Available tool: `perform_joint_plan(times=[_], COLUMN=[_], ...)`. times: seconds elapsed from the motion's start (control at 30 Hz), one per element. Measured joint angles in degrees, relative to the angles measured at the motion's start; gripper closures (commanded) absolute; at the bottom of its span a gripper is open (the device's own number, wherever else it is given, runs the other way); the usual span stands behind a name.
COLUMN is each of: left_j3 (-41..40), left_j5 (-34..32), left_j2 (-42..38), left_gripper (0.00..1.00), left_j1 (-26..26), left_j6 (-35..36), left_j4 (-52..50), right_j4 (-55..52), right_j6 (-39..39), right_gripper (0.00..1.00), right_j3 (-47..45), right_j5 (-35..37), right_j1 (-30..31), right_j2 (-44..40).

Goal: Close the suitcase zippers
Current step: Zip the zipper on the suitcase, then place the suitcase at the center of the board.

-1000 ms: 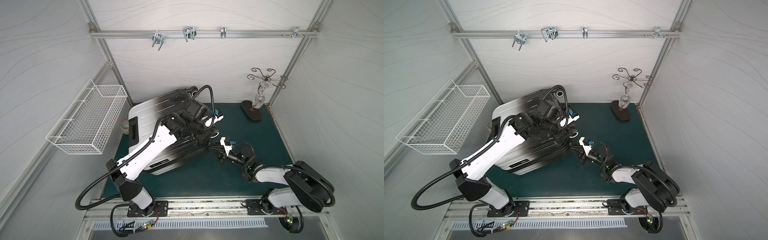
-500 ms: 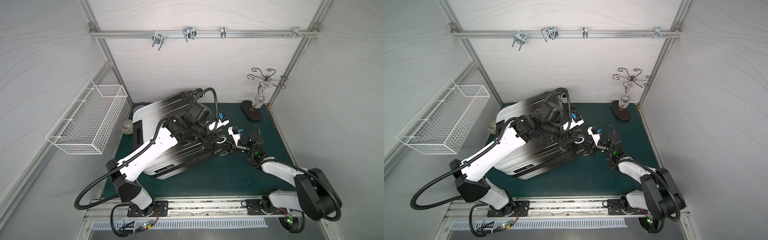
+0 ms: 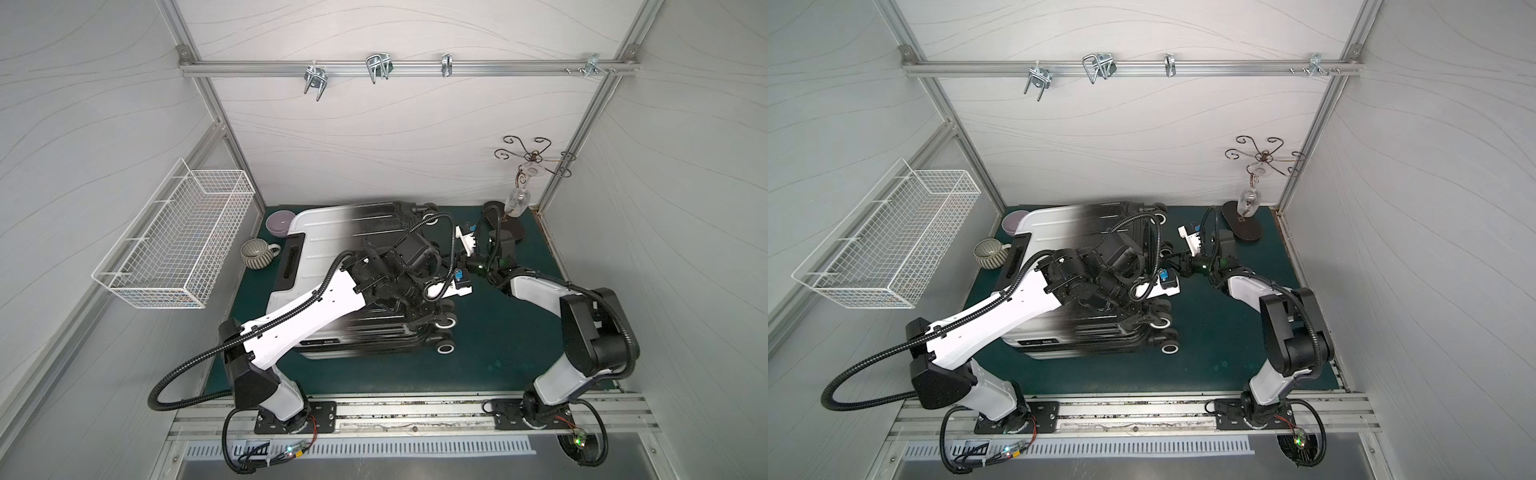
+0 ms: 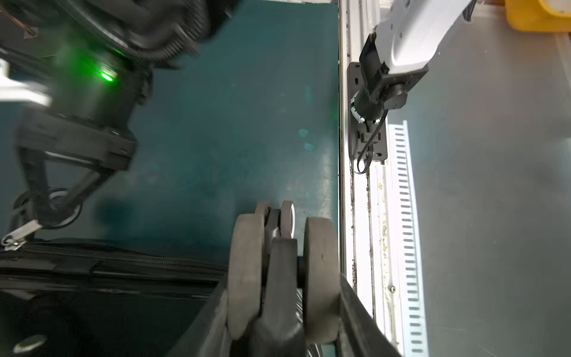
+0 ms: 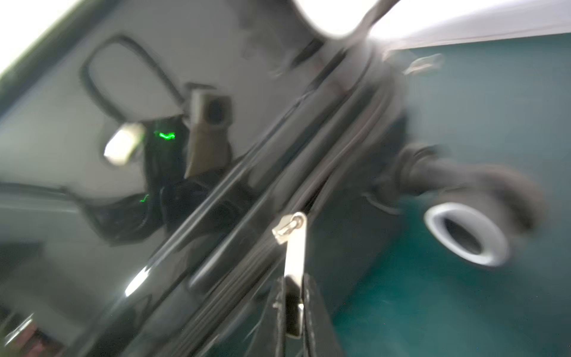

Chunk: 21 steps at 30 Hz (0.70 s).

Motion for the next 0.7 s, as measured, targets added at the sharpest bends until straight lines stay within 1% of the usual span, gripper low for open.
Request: perform_joint_plan(times=[0.03, 0.1, 0.17, 0.2, 0.23, 0.27, 0.33, 0.37, 0.4, 0.43, 0.47, 0.5, 0.53, 0.6, 0.67, 0.7], left_j3=[-1.4, -5.9, -10.2, -11.5, -12.7, -13.9, -16.2, -17.1, -17.8, -18.2, -18.2, -17.9, -16.8, -13.3, -8.5, -6.6], left_j5=[0.0, -0.7, -2.4, -3.3, -3.9, -4.7, -7.3, -9.0, -11.1, -13.3, -16.0, -17.9, -19.1, -23.8, -29.3, -32.1], left_j2=[-0.5, -2.2, -3.8, -5.3, -6.7, -8.1, -10.3, -11.3, -12.4, -13.2, -14.1, -15.0, -15.7, -16.4, -16.6, -16.8], left_gripper=[1.00, 1.00, 1.00, 1.00, 0.96, 0.89, 0.62, 0.49, 0.40, 0.33, 0.05, 0.01, 0.01, 0.01, 0.01, 0.01], left_j1=[-0.3, -0.9, -1.2, -0.8, 0.0, 1.0, 3.2, 4.5, 5.6, 6.5, 7.6, 8.3, 8.6, 8.2, 8.0, 7.8], left_j6=[0.4, 1.0, 1.8, 1.9, 2.2, 2.4, 3.2, 3.5, 2.8, 0.9, -1.4, -3.7, -6.7, -13.9, -24.0, -28.7], left_j4=[-0.3, -3.7, -6.3, -6.0, -5.1, -4.3, -2.7, -1.8, -1.2, -1.3, -1.8, -2.1, -2.8, -4.3, -5.2, -5.8], right_j4=[-0.6, -0.5, -0.7, -1.1, -1.6, -2.1, -3.5, -5.0, -6.5, -7.6, -8.7, -9.5, -10.6, -12.3, -16.0, -17.9], right_j6=[-0.3, -0.4, -0.3, -0.2, -0.2, -0.2, -0.3, -0.7, -1.2, -1.8, -2.6, -3.4, -4.2, -5.7, -8.0, -9.5], right_gripper=[1.00, 1.00, 1.00, 1.00, 1.00, 1.00, 1.00, 0.92, 0.76, 0.65, 0.57, 0.51, 0.47, 0.40, 0.34, 0.33], right_j3=[1.4, 3.0, 2.4, 1.5, 0.5, -0.6, -2.2, -2.5, -2.5, -2.3, -2.3, -2.2, -1.9, 0.1, 5.6, 9.9], right_j5=[3.9, 11.3, 16.5, 18.6, 19.5, 19.7, 18.3, 16.5, 14.6, 12.7, 10.4, 8.5, 6.3, 2.5, -0.4, -1.5], right_j1=[-1.9, -8.4, -13.8, -15.4, -15.9, -15.6, -14.1, -12.9, -11.6, -10.4, -9.1, -8.1, -7.0, -5.3, -3.7, -2.7], right_j2=[0.0, -0.4, -1.8, -3.0, -4.1, -5.4, -7.6, -8.8, -9.7, -10.3, -11.1, -11.8, -12.5, -12.7, -11.1, -9.2])
